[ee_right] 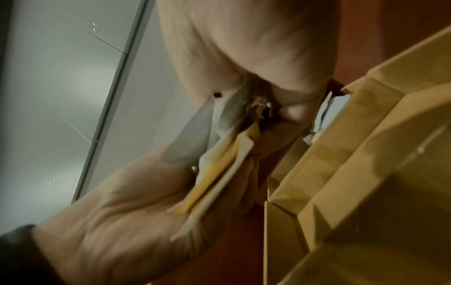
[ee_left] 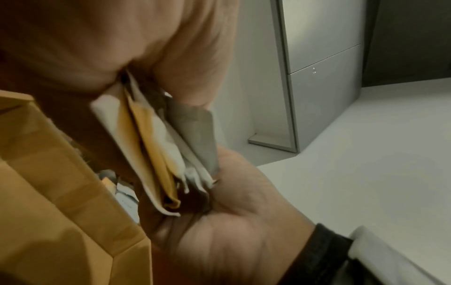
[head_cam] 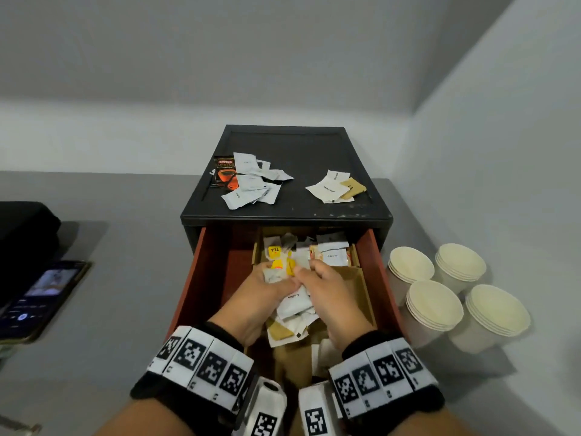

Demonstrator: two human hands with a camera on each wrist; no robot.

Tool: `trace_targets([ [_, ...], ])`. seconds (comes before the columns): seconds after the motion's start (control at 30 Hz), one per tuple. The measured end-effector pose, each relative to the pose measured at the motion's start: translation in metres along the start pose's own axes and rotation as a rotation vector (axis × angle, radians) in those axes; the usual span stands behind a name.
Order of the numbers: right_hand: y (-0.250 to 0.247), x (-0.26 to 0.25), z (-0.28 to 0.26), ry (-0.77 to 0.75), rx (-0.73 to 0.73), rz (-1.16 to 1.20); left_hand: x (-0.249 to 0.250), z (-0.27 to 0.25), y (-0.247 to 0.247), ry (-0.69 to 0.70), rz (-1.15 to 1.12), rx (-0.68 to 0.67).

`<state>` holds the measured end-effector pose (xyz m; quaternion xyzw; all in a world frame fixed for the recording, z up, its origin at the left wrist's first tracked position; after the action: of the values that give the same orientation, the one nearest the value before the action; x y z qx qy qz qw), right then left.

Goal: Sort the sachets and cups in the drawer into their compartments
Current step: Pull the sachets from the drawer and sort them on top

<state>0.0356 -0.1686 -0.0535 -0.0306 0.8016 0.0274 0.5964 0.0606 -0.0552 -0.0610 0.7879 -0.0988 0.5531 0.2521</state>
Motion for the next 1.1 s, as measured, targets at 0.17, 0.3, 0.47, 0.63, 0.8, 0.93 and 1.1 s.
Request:
trace_targets([
  [0.17,0.008,0.013,0.011,0.011,0.131,0.049,-0.011,0.002,-0.004,-0.033,-0.06,-0.03],
  [0.3,0.005,0.014,0.013,0.018,0.155,0.147,-0.019,0.007,-0.012,0.01,-0.102,-0.015],
  [0.47,-0.015,0.008,0.023,0.021,0.251,0.196,-0.021,0.009,-0.018,0.085,-0.08,0.085],
  [0.63,-0.03,0.007,0.058,0.132,0.284,0.128,-0.023,0.014,-0.04,0.158,-0.099,0.33],
  [0.8,-0.021,0.003,0.099,0.16,0.137,0.132,-0.024,0.016,-0.047,0.196,-0.066,0.397],
  [0.93,-0.016,-0.008,0.092,0.14,0.089,-0.233,-0.024,0.015,-0.042,0.196,-0.073,0.354],
  [1.1,0.004,-0.015,0.066,-0.079,-0.198,-0.371,-0.025,0.015,-0.034,0.186,-0.016,0.272],
])
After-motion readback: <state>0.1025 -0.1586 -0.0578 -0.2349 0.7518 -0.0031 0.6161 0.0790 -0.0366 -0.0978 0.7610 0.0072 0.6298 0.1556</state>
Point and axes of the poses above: each hand's wrist, its own z-axis towards the middle knuckle, its own y-axis out of the palm, x = y × z, the point moved 2 cm from there along z, towards the middle knuckle, and after that the axes turned 13 degrees about -x, right-handed, at the moved point
